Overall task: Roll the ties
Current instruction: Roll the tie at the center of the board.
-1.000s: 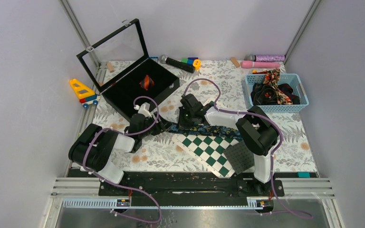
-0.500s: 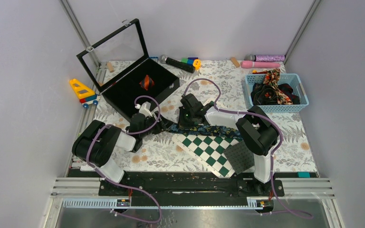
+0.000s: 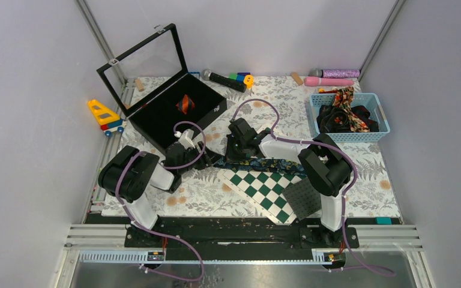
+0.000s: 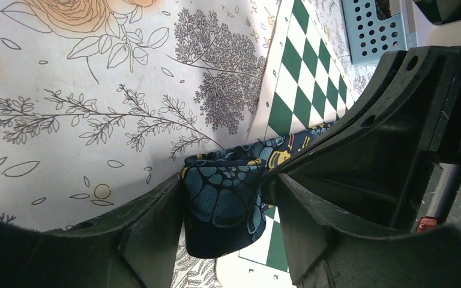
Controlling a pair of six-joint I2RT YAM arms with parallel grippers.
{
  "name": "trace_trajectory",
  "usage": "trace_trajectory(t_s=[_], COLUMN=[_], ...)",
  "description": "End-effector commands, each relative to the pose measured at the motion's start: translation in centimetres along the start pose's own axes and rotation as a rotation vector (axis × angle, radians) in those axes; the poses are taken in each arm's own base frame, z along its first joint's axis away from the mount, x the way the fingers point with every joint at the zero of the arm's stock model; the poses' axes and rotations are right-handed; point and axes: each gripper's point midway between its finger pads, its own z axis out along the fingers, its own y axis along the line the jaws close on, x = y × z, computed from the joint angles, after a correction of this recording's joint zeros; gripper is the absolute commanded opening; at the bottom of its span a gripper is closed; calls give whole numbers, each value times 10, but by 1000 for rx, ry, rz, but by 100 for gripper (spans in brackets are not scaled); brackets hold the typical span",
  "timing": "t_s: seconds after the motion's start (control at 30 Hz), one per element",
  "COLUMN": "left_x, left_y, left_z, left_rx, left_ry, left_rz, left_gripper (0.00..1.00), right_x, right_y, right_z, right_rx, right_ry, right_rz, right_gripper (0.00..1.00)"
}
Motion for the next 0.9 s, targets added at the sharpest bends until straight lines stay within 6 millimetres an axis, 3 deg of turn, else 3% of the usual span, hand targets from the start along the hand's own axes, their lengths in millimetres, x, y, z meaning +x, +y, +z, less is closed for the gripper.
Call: trace_trajectory(t_s=[0.0, 0.43, 0.57, 0.73, 0.87], left_x=[19, 14, 11, 5, -3], left_y=[3, 4, 7, 10, 6], left_z=[-1, 3, 0, -3, -5], left_rx=[14, -23, -60, -118, -165], left_ry=[61, 66, 63, 61, 46], left_rz=[-18, -16, 4, 42, 90], left_gripper=[57, 44, 44, 44, 43], right_x=[-11, -15, -26, -43, -50], right_y=[4, 10, 24, 39, 35], right_z=[-2, -14, -35, -78, -106], right_rx=[-9, -30, -79, -138, -151], right_ry=[-17, -37, -72, -157, -214], right_rz=[-10, -19, -32, -56, -53], right_gripper=[8, 10, 16, 27, 29])
